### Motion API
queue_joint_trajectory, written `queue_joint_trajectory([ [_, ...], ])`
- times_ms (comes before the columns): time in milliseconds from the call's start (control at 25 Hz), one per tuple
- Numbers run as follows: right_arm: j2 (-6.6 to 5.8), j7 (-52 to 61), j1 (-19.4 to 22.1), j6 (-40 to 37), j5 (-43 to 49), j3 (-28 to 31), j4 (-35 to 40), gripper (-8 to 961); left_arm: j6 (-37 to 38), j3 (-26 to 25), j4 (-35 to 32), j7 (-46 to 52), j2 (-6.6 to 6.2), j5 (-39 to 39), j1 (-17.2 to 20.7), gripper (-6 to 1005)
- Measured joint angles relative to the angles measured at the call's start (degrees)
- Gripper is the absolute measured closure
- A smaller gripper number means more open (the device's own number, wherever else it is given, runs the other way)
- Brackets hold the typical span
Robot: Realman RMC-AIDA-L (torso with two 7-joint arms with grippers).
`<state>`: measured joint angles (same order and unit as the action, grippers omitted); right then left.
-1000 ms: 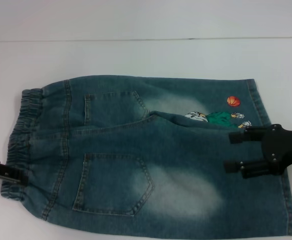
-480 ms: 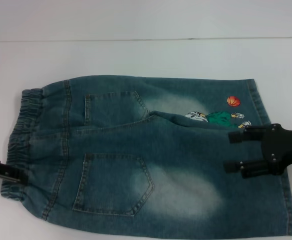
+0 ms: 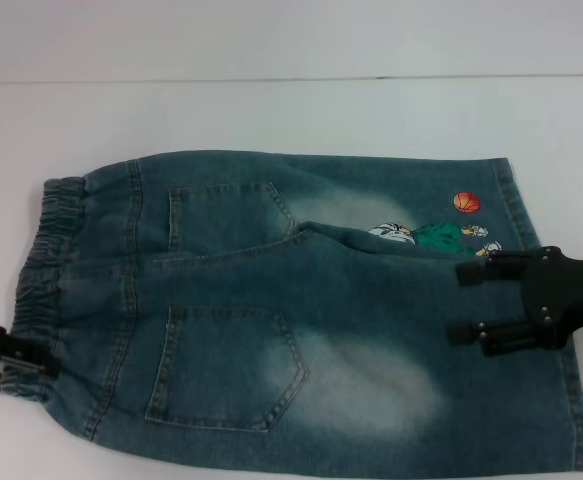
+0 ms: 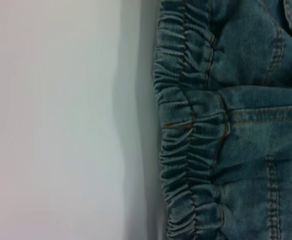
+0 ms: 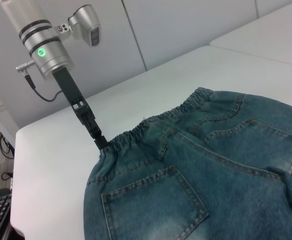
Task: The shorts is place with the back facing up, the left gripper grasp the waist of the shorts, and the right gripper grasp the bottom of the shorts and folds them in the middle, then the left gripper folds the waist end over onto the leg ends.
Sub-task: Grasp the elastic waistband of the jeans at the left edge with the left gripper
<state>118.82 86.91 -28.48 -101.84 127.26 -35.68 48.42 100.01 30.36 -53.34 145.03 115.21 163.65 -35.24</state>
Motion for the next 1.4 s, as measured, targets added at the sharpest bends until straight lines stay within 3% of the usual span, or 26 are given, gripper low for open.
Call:
queue_joint_trajectory([
  [800, 0.0, 0.0, 0.0, 0.29, -0.13, 0.0, 0.0, 28, 0.03, 0.67, 0.17, 0.26, 0.45, -0.57, -0.82, 90],
  [1240, 0.0, 0.01, -0.06, 0.93, -0.17, 0.0, 0.0, 28, 0.55, 1.0, 0.17, -0.16, 0.46, -0.71, -1.1, 176],
  [1400, 0.0, -0.33, -0.09, 0.99, -0.16, 0.0, 0.0, 29, -0.03, 1.02, 0.17, -0.99, 0.7, -0.71, -0.86, 255],
])
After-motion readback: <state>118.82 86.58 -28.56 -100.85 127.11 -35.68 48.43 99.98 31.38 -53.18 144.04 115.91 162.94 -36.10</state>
